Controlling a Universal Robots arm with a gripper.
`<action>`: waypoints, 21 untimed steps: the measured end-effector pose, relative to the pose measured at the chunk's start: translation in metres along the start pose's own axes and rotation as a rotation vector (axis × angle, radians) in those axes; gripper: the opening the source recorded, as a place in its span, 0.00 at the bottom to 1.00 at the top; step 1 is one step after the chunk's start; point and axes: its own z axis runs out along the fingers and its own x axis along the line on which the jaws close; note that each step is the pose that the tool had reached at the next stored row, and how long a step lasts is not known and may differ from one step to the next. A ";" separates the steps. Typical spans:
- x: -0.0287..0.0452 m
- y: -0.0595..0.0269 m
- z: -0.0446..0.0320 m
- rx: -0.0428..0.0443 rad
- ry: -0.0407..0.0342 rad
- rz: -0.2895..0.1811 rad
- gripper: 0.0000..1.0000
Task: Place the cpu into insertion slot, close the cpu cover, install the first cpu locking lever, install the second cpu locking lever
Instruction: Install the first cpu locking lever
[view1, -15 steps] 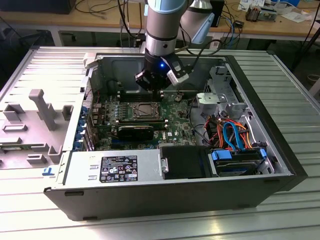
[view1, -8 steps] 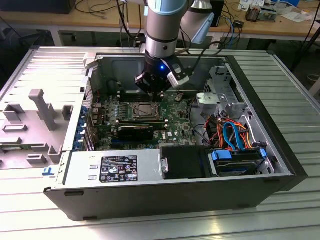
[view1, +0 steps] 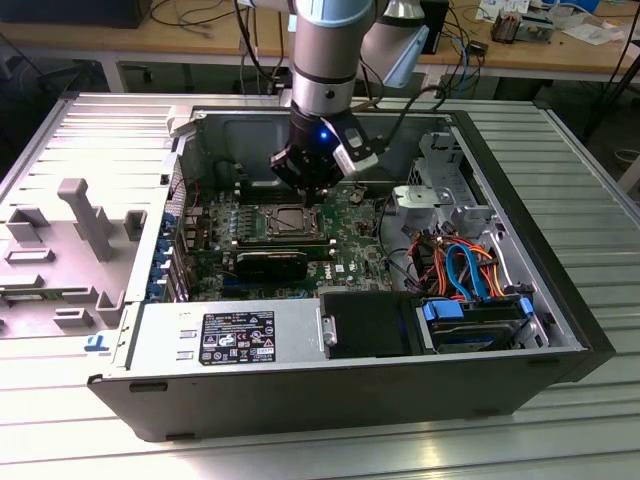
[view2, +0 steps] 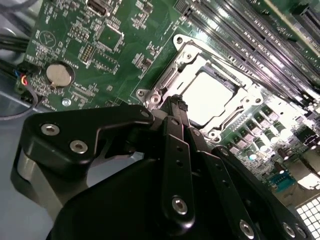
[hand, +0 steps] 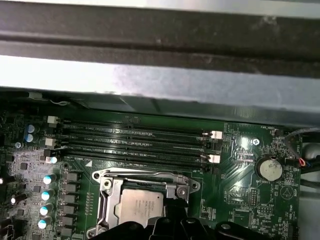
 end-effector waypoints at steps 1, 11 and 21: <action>0.0000 -0.0004 -0.0004 0.0019 0.0002 0.001 0.11; 0.0008 -0.0035 -0.0182 0.0067 0.0006 0.002 0.11; 0.0009 -0.0041 -0.0241 0.0060 0.0005 0.002 0.11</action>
